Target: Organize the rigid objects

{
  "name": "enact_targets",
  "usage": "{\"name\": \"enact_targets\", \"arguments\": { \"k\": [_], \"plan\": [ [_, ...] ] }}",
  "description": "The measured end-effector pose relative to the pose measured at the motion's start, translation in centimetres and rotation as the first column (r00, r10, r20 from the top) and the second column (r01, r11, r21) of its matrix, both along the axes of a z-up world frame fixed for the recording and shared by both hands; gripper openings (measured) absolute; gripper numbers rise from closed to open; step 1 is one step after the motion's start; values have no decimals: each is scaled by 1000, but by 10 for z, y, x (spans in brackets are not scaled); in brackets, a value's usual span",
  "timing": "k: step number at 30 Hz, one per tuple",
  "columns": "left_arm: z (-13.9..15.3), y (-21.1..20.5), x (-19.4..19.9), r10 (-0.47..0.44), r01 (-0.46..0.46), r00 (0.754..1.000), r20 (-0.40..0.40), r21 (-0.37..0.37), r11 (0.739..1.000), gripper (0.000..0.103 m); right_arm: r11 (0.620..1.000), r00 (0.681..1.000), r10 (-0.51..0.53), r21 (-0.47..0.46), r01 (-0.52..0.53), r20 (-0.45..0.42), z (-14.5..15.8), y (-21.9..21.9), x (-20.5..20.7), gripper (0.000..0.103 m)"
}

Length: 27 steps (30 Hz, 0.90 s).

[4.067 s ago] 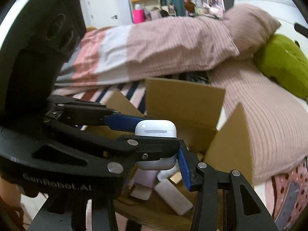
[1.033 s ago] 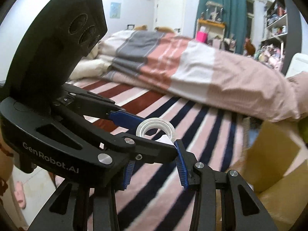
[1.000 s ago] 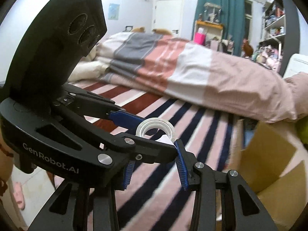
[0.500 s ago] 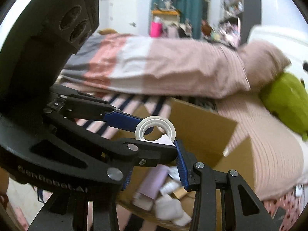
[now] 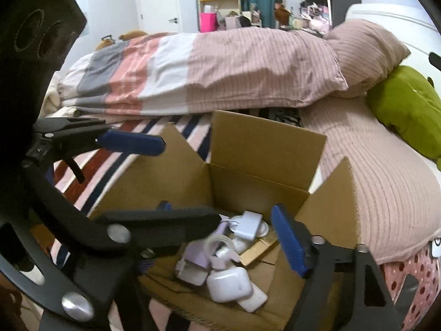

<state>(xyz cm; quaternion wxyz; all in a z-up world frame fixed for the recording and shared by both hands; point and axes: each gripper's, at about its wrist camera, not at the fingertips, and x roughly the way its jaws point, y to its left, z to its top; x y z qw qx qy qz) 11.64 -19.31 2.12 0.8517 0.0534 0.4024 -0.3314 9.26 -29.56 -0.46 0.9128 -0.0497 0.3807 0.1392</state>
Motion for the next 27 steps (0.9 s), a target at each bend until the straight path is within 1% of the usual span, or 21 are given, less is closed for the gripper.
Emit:
{"name": "enact_targets", "arguments": {
  "k": [3, 4, 5, 6, 7, 8, 10, 12, 13, 14, 16, 19, 24, 27],
  "plan": [
    [8, 22, -10, 67, -66, 997, 45, -25, 997, 94, 999, 999, 34, -7, -34, 41, 6, 10, -7, 81],
    [11, 29, -15, 95, -93, 994, 62, -30, 995, 96, 999, 997, 49, -7, -48, 53, 7, 13, -9, 83],
    [12, 37, -19, 122, -119, 989, 79, -37, 992, 99, 998, 995, 68, -4, -67, 69, 10, 17, -12, 88],
    [14, 45, -23, 151, -147, 984, 98, -45, 988, 99, 996, 993, 87, 2, -87, 83, 12, 19, -14, 90],
    [15, 57, -28, 191, -186, 974, 117, -59, 981, 99, 994, 989, 108, 7, -109, 105, 15, 22, -16, 90],
    [16, 63, -30, 217, -210, 968, 124, -68, 975, 100, 992, 985, 122, 4, -124, 123, 18, 26, -18, 90],
    [14, 82, -36, 289, -280, 948, 134, -82, 957, 100, 990, 980, 139, -10, -139, 141, 21, 31, -21, 90],
    [11, 99, -41, 344, -334, 928, 147, -88, 939, 100, 988, 977, 155, -6, -156, 144, 22, 35, -24, 90],
    [9, 109, -43, 379, -370, 912, 155, -87, 925, 100, 986, 977, 163, -1, -164, 138, 21, 37, -24, 90],
    [8, 116, -44, 401, -393, 902, 159, -84, 916, 100, 985, 977, 169, 3, -171, 133, 20, 38, -25, 90],
    [4, 130, -47, 437, -429, 886, 154, -83, 900, 100, 984, 976, 177, 10, -179, 125, 17, 40, -25, 90],
    [0, 143, -49, 466, -458, 873, 146, -86, 885, 100, 984, 977, 173, 30, -178, 125, 15, 39, -26, 90],
    [-2, 153, -53, 486, -482, 858, 166, -69, 874, 100, 984, 977, 163, 49, -171, 138, 14, 40, -28, 90],
    [-3, 155, -53, 489, -485, 856, 167, -67, 872, 100, 984, 977, 158, 56, -167, 141, 13, 41, -29, 90]
  ]
}}
